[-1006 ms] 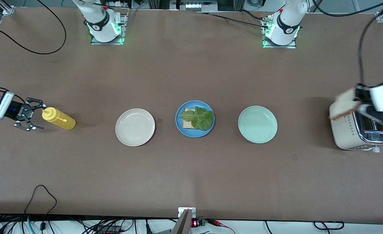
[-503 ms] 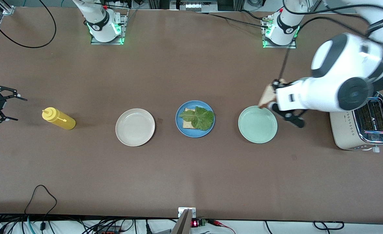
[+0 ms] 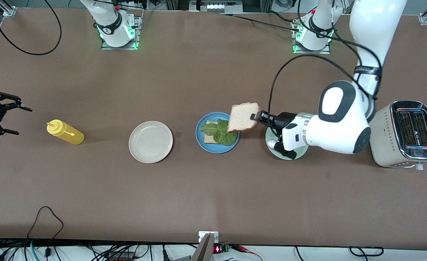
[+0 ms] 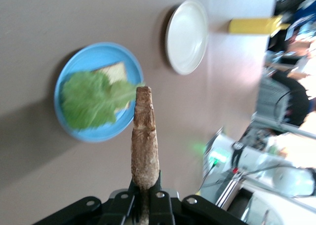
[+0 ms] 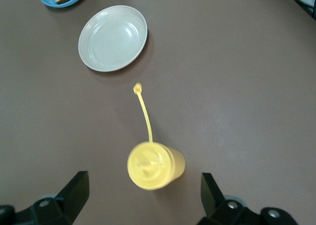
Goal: Make sandwich in blue plate with both arms
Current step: 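Lift the bread slice and carry it over the blue plate, then lower the bread onto the lettuce and open the left gripper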
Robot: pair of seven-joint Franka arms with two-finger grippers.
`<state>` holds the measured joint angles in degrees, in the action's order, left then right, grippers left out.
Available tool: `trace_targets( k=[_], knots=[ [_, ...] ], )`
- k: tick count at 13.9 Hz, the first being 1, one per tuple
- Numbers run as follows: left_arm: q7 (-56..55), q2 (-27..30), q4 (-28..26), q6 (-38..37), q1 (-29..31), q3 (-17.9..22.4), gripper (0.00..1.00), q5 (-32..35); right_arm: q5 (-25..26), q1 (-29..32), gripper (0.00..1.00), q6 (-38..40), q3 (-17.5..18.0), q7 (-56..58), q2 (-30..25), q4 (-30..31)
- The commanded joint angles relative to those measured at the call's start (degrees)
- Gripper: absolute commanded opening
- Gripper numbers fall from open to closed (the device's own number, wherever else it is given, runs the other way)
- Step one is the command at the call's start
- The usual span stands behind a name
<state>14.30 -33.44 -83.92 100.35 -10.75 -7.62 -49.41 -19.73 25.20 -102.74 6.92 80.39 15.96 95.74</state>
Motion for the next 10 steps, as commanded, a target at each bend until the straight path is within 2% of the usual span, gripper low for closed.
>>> trace_targets(
  k=[1,3,5,7,9,10],
  knots=[
    [13.42,1.36,-11.59,9.92,-0.14,-1.25,0.0,-13.81,5.12,-6.63,1.0,-0.09,-0.5,-16.96,-2.59,-0.03],
    [21.35,-0.03,-15.39,14.86,-0.58,-2.3,0.0,-22.62,6.63,-9.89,1.0,-0.09,-0.5,-25.33,-2.69,-0.11],
    [30.22,-3.89,-15.57,15.23,-1.11,-2.22,0.0,-28.62,9.51,-13.06,1.0,-0.09,-0.59,-35.68,-2.69,-0.11],
    [33.51,-6.28,-15.75,15.23,-1.2,-2.22,0.0,-29.25,14.52,-16.66,1.0,0.52,-0.59,-48.86,-3.21,-0.03],
    [34.56,-6.37,-17.42,15.75,-1.37,-2.22,0.01,-29.25,15.68,-19.04,1.0,2.45,-1.29,-59.07,-3.74,-0.12],
    [35.7,-7.42,-17.6,15.84,-1.81,-2.22,0.03,-29.25,16.03,-21.14,1.0,2.89,-2.77,-64.86,-4.09,-0.12]
  ],
)
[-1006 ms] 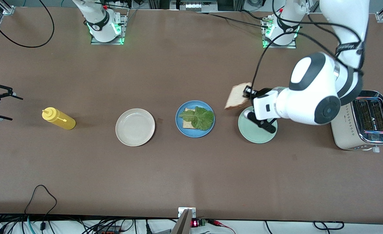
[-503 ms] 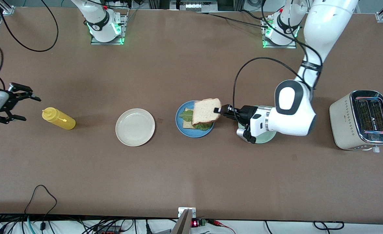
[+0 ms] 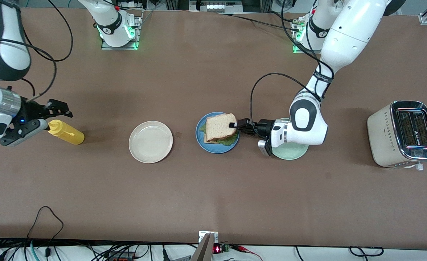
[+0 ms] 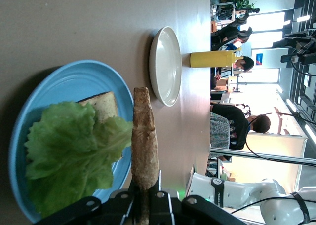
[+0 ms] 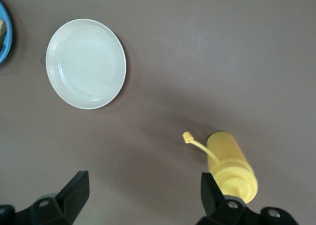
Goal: Make sandwich in blue plate with both arms
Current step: 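Lower the bread onto the lettuce and open the left gripper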
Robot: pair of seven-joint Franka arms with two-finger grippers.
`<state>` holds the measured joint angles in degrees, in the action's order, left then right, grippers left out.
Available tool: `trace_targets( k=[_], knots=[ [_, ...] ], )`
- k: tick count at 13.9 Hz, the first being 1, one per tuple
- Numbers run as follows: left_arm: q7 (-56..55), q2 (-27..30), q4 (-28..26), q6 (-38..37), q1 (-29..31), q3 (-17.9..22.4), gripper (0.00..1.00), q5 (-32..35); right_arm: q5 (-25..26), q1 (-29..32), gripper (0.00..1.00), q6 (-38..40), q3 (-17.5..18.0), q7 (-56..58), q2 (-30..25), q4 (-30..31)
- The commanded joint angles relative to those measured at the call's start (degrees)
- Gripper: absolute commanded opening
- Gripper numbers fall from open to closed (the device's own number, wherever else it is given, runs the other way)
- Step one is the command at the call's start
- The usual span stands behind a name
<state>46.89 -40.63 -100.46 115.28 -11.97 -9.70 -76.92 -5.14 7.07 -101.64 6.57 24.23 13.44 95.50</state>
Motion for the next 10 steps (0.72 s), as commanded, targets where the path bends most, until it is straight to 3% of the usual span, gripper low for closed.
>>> trace_targets(
  k=[1,2,3,6,7,10],
  knots=[
    [3.12,-0.93,-0.62,1.26,-1.03,-0.14,0.16,-1.83,2.23,-5.29,1.0,2.15,-5.05,-13.55,-1.75,-0.05],
    [3.21,-1.81,-0.26,2.14,-1.73,-0.14,0.49,-1.83,2.58,-7.58,1.0,3.02,-7.07,-17.25,-2.36,-0.49],
    [3.38,-1.82,-0.17,2.93,-2.0,-0.23,0.99,-1.83,3.81,-9.43,1.0,4.6,-9.01,-19.38,-2.63,-1.36],
    [3.38,-1.21,0.09,3.29,-2.8,0.47,1.0,-0.69,5.84,-11.91,1.0,7.86,-15.42,-19.4,-2.63,-8.56],
    [3.38,-0.16,0.0,3.29,-2.8,0.82,1.0,1.06,6.27,-11.3,1.0,7.78,-15.79,-19.4,-2.46,-10.23],
    [0.76,2.05,1.41,3.55,-2.01,2.06,1.0,12.65,1.3,-8.76,1.0,8.3,-17.73,-20.19,-2.72,-12.35]
  ],
)
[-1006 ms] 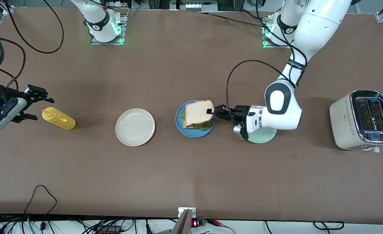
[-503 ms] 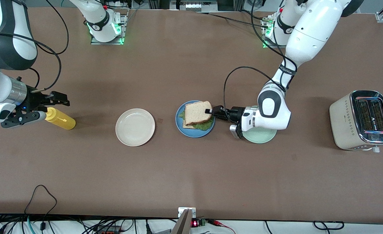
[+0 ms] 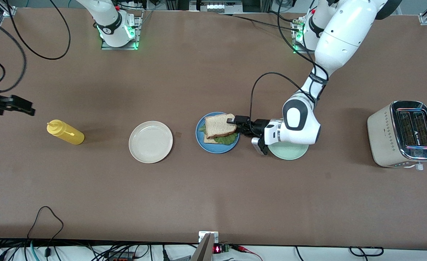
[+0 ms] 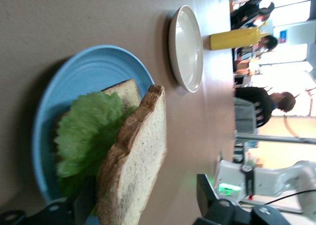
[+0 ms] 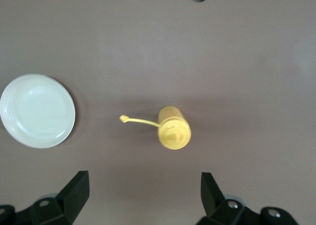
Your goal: Make sandwich in blue plate with both arms
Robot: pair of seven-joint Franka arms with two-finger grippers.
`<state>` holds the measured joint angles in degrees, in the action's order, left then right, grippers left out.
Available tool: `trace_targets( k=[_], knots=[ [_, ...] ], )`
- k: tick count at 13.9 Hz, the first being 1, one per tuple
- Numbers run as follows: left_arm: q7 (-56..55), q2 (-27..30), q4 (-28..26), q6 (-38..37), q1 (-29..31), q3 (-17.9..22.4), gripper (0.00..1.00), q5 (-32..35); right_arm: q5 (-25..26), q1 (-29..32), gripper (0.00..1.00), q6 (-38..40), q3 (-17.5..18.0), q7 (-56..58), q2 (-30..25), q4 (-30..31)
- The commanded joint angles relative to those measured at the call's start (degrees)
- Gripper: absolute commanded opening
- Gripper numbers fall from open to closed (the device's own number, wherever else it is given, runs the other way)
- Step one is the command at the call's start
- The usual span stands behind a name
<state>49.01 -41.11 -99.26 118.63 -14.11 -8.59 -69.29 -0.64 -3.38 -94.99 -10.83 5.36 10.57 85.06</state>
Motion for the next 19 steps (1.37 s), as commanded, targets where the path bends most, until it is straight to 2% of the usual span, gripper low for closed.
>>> trace_targets(
  k=[1,4,5,7,10,13,15,16,19],
  knots=[
    [-2.5,3.22,0.55,0.11,0.13,1.11,1.0,7.92,-4.09,3.62,1.0,2.78,0.01,-1.32,0.07,-1.92],
    [-9.16,7.42,0.55,0.11,0.13,1.91,1.0,19.07,-0.79,2.77,1.0,2.97,1.51,-1.66,-2.12,0.88],
    [-12.67,9.36,0.64,-0.33,0.13,2.26,1.0,24.33,2.02,0.85,1.0,2.36,1.51,-1.84,-3.7,2.98],
    [-19.79,13.14,0.73,-1.29,0.13,2.43,1.0,36.97,2.58,-0.31,1.0,2.44,1.42,-3.06,-4.85,3.96],
    [-29.82,17.63,3.17,-10.4,0.83,2.78,1.0,51.23,2.4,-0.14,1.0,0.26,1.33,-3.78,-7.48,8.07],
    [-38.08,18.43,13.61,-26.56,1.01,2.61,1.0,64.85,2.4,0.3,1.0,-5.63,1.07,-3.78,-12.67,16.52],
    [-41.35,18.87,20.13,-37.2,1.1,2.7,1.0,69.01,2.4,0.21,1.0,-4.42,1.07,-3.69,-13.2,16.54],
    [-41.45,20.09,21.46,-39.68,1.18,2.79,1.0,70.25,2.31,0.21,1.0,-2.59,1.07,-3.78,-13.55,16.28],
    [-41.54,25.97,21.56,-41.2,4.42,2.87,1.0,71.49,2.31,0.04,1.0,-1.34,1.16,-3.07,-14.26,16.01]
  ],
)
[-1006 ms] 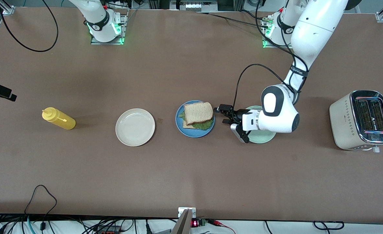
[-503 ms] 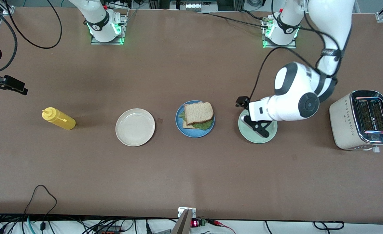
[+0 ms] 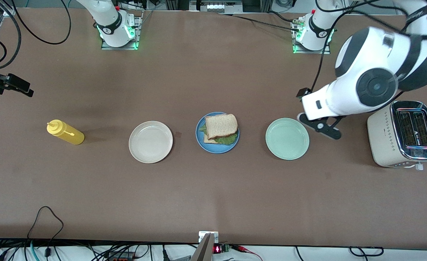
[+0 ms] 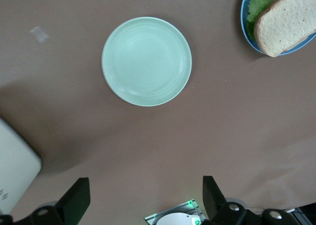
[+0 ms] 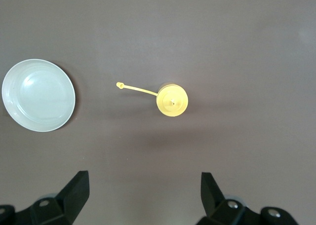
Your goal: Make sandwich in blue plate with both arms
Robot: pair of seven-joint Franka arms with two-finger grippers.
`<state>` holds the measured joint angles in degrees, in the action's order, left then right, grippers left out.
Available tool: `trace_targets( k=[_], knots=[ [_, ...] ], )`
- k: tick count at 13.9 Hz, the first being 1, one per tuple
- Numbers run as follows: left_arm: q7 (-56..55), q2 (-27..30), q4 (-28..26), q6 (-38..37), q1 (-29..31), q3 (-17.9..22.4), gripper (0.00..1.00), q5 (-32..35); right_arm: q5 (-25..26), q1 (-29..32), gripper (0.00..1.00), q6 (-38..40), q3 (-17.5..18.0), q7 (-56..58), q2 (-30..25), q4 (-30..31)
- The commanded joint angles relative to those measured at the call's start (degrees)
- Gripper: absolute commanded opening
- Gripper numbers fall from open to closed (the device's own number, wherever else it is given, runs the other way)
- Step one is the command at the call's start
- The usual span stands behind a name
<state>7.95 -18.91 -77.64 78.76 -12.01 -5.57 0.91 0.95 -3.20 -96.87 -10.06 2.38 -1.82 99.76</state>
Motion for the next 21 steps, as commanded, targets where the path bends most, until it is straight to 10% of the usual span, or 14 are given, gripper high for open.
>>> trace_targets(
  k=[1,9,21],
  knots=[
    [-0.57,5.44,-0.32,-0.98,4.77,-0.23,1.0,1.03,0.8,-0.31,1.0,1.33,0.65,-0.62,-1.87,1.14],
    [-9.71,22.23,-20.87,14.49,10.25,0.65,1.0,-0.91,0.54,-0.23,1.0,1.77,0.48,0.17,-2.05,0.35],
    [-8.56,19.96,-18.69,14.32,10.69,0.56,1.0,-3.02,0.63,-0.31,1.0,2.92,0.56,0.08,-1.96,-0.09]
  ],
)
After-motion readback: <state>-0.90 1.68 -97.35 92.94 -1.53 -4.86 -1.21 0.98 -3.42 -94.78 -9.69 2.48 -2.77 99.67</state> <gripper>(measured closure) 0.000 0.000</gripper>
